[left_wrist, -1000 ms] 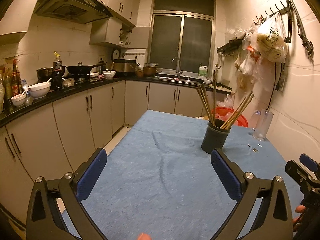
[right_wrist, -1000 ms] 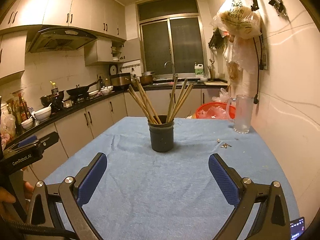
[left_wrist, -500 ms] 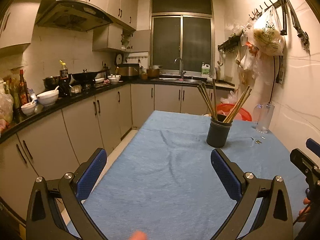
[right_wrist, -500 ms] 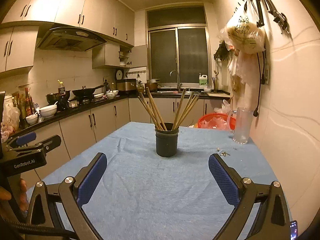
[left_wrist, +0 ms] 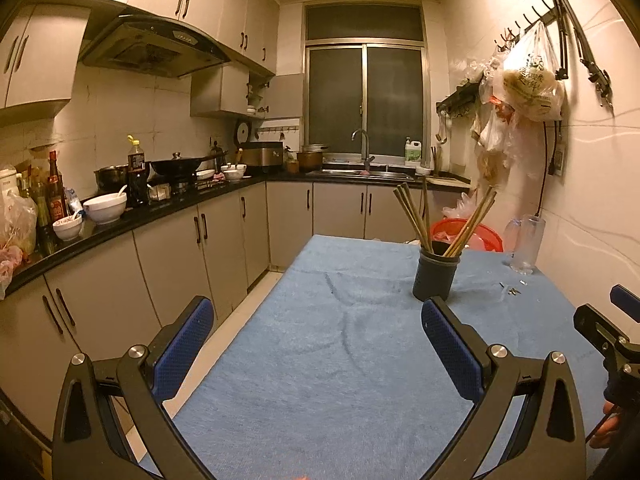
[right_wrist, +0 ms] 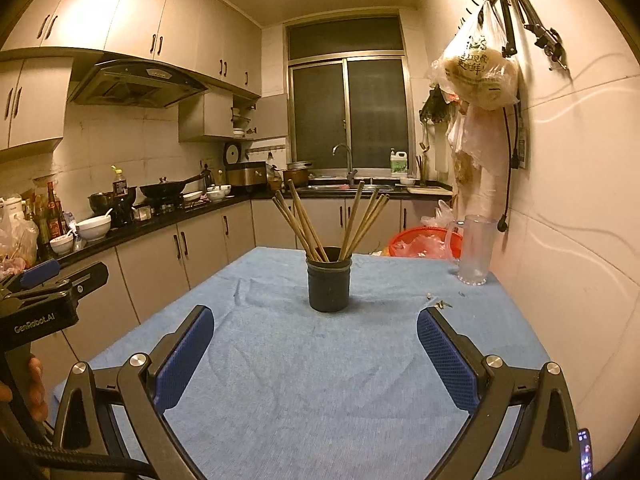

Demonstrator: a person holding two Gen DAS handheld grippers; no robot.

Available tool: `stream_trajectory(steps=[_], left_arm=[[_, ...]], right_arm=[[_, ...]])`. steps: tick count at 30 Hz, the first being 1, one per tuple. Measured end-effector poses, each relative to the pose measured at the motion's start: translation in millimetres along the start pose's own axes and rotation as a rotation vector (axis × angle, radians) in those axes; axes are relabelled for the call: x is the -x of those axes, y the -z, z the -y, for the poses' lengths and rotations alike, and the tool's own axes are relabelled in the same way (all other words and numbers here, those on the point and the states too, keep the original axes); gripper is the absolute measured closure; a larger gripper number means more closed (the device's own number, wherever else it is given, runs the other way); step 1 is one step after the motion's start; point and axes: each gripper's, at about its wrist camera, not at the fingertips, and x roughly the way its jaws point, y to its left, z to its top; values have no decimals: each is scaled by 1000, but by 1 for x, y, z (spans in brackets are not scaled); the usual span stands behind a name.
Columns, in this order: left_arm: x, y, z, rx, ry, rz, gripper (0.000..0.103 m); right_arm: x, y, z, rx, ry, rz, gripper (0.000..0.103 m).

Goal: Organize utensils

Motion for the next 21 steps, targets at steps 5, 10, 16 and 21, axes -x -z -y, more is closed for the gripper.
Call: stream_trajectory(steps=[5,10,16,21], left_arm=[[8,1,0,8,3,14,0],[14,0,-1,27,9,26,0],[24,-2,0,33,19,56,0],[33,-4,3,31,28,73,0]], right_arm=[[4,4,-1,-7,18,-12,0],[9,6,4,-29,32,-17,0],[15,7,4,-34,45,-12,0],[20,10,3,-32,53,-10,0]])
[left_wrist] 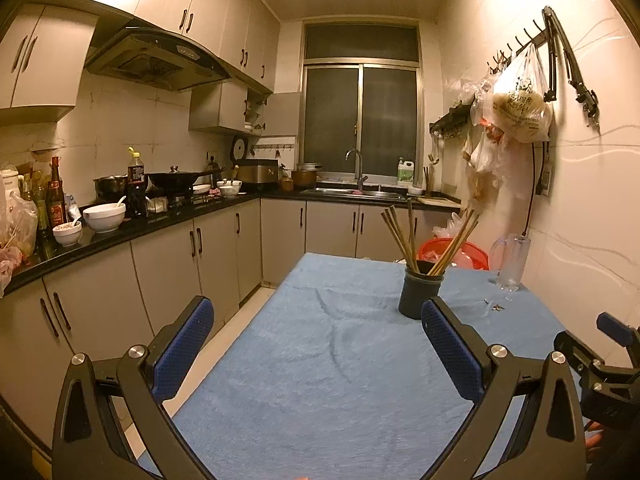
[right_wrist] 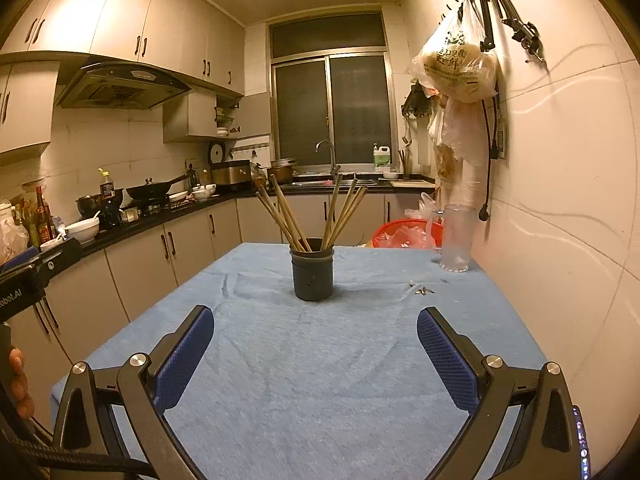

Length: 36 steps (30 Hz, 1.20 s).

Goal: Organize utensils

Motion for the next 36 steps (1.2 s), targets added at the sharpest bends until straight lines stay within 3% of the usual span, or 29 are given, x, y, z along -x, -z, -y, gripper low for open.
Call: stream_trajectory(steps=[36], left_arm=[[28,6,17,-34,27,33,0]], right_arm=[[38,-2,0,-1,31,58,0]])
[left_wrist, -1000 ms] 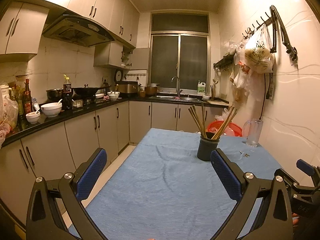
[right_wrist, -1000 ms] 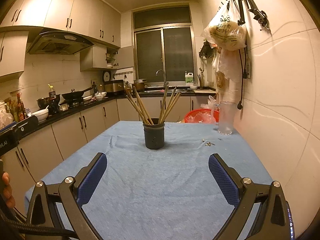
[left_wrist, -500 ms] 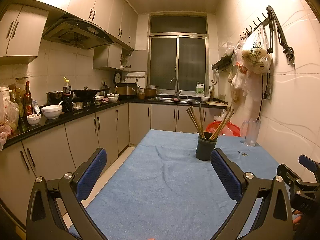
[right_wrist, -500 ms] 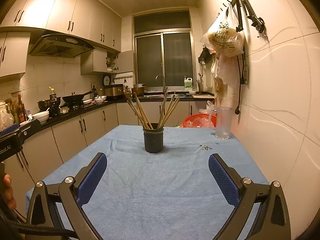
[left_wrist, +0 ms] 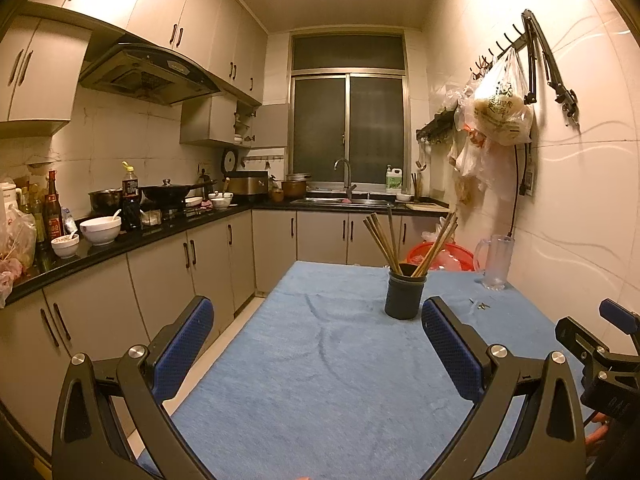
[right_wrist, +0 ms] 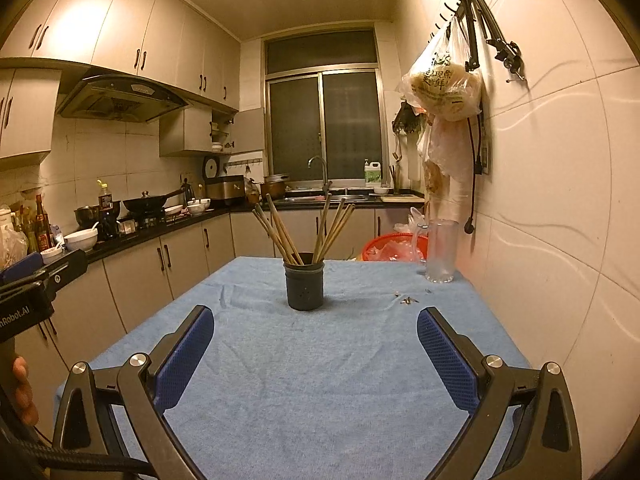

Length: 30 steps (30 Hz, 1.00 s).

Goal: Organize utensils

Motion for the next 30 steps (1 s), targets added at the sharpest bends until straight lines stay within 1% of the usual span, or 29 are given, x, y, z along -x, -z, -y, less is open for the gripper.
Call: stream_trajectory(steps=[20,30], left_arm=[[-15,3,2,-4,7,-23,0],[-36,1,2,10,2,-52,0]], right_arm=[[-17,1,2,-15,-5,-30,0],[-35,0,1,-8,-13,-54,0]])
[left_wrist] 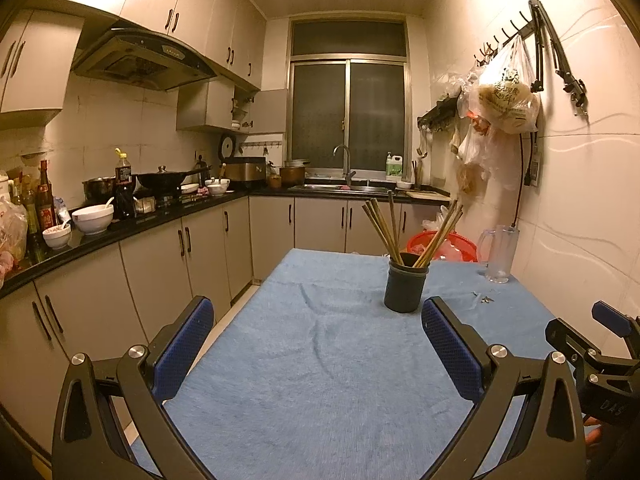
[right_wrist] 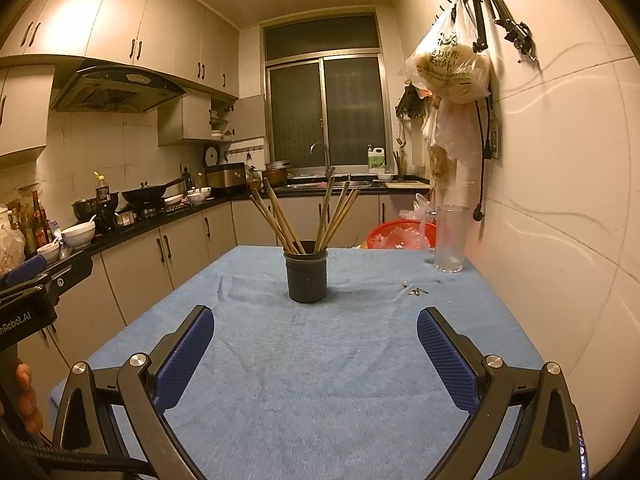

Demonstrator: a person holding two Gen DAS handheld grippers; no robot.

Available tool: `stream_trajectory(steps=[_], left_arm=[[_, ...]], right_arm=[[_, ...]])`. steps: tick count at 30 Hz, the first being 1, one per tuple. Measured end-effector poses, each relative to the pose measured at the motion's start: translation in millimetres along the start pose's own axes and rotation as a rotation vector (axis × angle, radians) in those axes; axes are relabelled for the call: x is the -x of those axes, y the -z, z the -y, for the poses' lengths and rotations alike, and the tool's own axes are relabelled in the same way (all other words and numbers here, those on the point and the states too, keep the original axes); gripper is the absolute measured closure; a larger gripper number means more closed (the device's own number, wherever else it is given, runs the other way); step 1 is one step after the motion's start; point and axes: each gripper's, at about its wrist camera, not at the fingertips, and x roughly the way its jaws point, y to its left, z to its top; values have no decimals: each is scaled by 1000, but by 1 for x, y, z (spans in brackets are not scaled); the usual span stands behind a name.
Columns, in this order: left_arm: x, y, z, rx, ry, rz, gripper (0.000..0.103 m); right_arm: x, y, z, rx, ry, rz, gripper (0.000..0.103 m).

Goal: Organize utensils

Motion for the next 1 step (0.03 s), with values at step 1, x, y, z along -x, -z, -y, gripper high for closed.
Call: stream_trajectory(steps=[1], left_arm=[[-3,0,0,1,-2,-4,0]], right_arm=[[-3,0,1,0,1,-3,0]])
